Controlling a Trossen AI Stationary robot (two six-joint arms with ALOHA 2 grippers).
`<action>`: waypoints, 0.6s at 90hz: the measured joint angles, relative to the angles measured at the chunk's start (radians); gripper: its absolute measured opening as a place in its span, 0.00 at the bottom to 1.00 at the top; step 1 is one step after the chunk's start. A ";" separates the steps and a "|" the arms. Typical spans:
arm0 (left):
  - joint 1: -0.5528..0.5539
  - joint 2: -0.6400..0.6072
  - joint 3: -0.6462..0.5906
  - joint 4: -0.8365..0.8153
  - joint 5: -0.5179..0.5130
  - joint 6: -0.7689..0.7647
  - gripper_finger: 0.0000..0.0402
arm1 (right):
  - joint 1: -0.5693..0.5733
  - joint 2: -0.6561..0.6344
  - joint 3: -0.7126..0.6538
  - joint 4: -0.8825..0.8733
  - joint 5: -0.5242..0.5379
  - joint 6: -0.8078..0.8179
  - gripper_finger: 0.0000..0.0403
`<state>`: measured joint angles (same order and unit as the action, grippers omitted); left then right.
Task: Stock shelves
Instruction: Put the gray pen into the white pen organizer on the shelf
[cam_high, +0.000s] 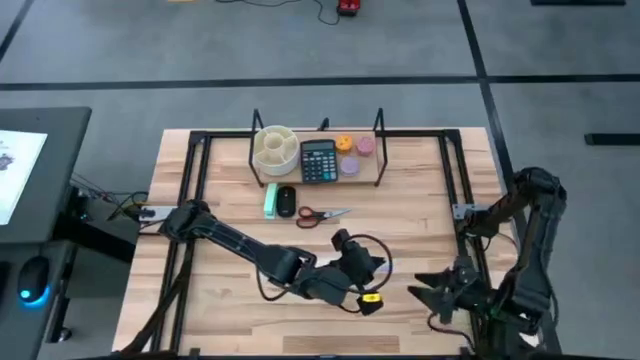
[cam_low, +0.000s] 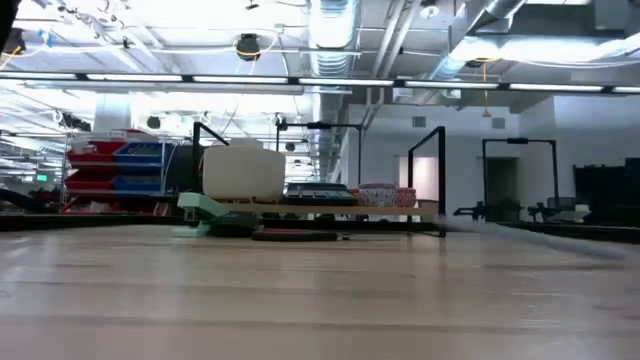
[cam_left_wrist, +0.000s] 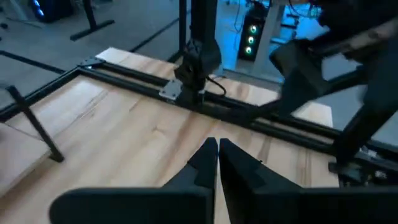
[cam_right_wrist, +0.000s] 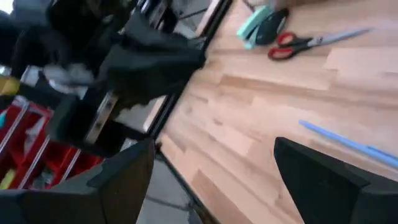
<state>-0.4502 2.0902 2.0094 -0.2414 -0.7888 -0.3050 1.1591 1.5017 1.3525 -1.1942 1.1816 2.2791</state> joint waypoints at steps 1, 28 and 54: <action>0.000 0.000 0.000 -0.013 0.001 -0.005 0.01 | -0.001 0.000 0.000 -0.002 -0.002 0.000 0.79; 0.027 0.103 0.000 -0.175 0.275 0.084 0.01 | 0.033 0.000 0.000 -0.009 -0.033 -0.002 0.79; 0.141 0.244 -0.002 -0.020 0.760 0.260 0.23 | 0.096 0.000 0.000 0.004 -0.059 -0.002 0.79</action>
<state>-0.3089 2.3343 2.0073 -0.2615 -0.0283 -0.0454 1.2552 1.5021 1.3525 -1.1905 1.1229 2.2776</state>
